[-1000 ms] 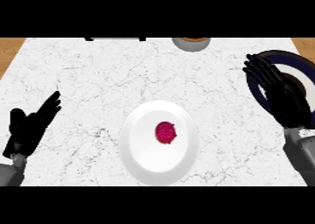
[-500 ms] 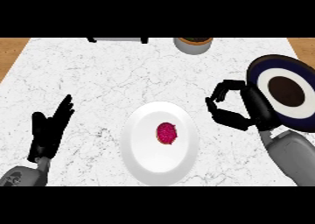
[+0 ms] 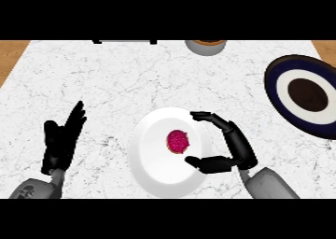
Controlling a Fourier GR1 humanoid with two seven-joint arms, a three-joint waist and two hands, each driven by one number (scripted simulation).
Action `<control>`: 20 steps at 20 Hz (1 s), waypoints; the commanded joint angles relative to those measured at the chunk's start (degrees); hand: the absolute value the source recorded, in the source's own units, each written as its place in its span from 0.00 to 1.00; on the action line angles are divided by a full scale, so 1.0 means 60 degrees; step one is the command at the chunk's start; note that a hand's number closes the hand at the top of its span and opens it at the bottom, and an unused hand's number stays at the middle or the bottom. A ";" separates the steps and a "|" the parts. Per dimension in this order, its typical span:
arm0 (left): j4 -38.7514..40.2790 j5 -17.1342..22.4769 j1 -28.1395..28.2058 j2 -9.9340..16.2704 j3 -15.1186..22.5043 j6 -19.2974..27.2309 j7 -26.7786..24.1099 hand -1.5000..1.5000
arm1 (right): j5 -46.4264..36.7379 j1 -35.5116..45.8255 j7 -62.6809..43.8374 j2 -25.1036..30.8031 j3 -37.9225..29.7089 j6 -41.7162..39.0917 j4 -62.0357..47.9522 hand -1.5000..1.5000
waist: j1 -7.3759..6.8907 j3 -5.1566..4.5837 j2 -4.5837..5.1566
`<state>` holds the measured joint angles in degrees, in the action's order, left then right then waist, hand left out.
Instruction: Pick the cupcake from the plate and place it in the plate
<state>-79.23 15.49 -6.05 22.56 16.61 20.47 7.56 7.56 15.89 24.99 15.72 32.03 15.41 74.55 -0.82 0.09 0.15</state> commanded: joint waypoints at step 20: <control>-0.0637 -0.0698 0.0582 -0.0481 0.0031 0.0308 0.0322 0.50 | -0.3634 0.3325 -0.7840 0.0744 0.2114 -0.4277 0.0672 0.00 | 0.0066 -0.0017 -0.0046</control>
<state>-80.82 12.09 -4.21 19.58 16.77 22.18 8.87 -14.16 35.05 -16.90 21.52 43.99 -4.25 78.31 -0.27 -0.07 -0.16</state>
